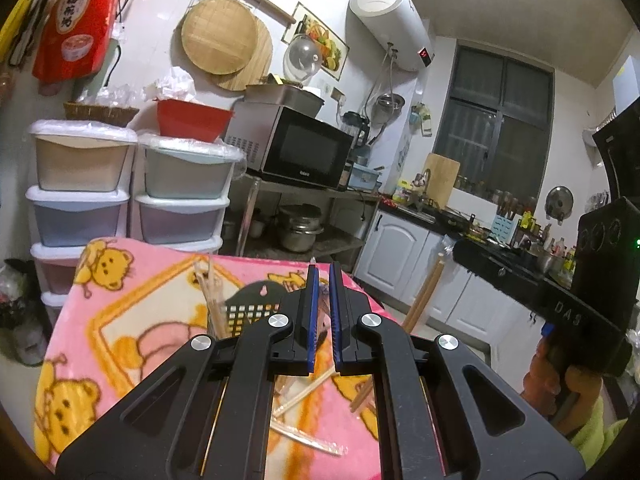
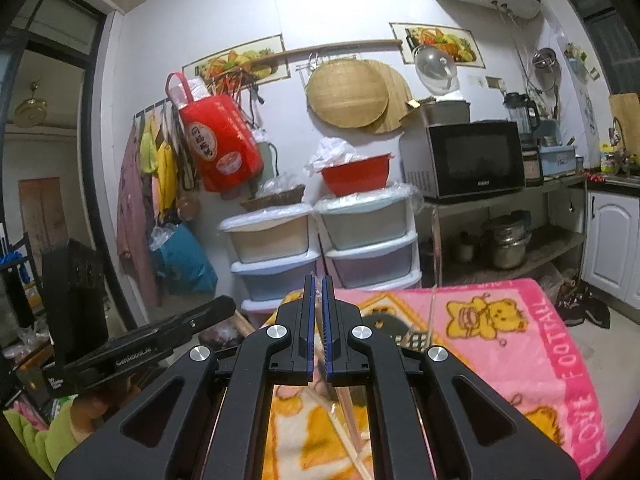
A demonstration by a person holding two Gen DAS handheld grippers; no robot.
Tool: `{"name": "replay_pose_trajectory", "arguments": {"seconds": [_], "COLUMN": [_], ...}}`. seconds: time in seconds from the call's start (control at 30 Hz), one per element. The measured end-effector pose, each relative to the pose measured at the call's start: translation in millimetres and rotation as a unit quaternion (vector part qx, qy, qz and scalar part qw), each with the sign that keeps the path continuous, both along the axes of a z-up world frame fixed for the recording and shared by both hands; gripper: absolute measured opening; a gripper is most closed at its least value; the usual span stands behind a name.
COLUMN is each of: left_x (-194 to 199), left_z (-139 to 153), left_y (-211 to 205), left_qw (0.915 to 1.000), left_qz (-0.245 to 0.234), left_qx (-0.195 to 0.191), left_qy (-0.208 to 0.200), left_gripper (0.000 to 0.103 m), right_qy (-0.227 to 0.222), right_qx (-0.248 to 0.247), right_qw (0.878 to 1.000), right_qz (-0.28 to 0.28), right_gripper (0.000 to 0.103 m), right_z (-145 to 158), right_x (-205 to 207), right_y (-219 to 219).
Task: Organize utensils
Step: 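Carry both held chopsticks over the basket and lower them in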
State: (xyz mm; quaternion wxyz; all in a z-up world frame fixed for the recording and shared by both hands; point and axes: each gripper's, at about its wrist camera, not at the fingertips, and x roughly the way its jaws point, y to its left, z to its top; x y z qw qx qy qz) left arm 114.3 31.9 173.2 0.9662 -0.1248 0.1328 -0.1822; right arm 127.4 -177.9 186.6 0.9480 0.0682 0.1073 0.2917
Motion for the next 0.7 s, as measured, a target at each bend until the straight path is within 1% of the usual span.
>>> {"name": "replay_pose_trajectory", "arguments": {"seconds": [0.2, 0.43, 0.57, 0.7], "left_x": [14, 34, 45, 57], "left_z": [12, 23, 29, 34], "left_y": [4, 4, 2, -1], "left_qw": [0.9999, 0.9996, 0.9994, 0.9992], "left_qz": [0.009, 0.019, 0.024, 0.030], "left_qx": [-0.004, -0.003, 0.003, 0.006], "left_qy": [-0.009, -0.019, -0.024, -0.028], "left_gripper": [0.003, 0.003, 0.003, 0.003], "right_qy": [-0.017, -0.031, -0.047, -0.053], "right_qx": [0.001, -0.005, -0.014, -0.020], "right_qw": [1.000, 0.998, 0.996, 0.995], "right_qz": [-0.021, -0.052, -0.070, -0.084], "right_gripper": [0.004, 0.004, 0.004, 0.004], "right_z": [17, 33, 41, 47], "right_x": [15, 42, 53, 71], "right_y": [-5, -12, -13, -13]}}
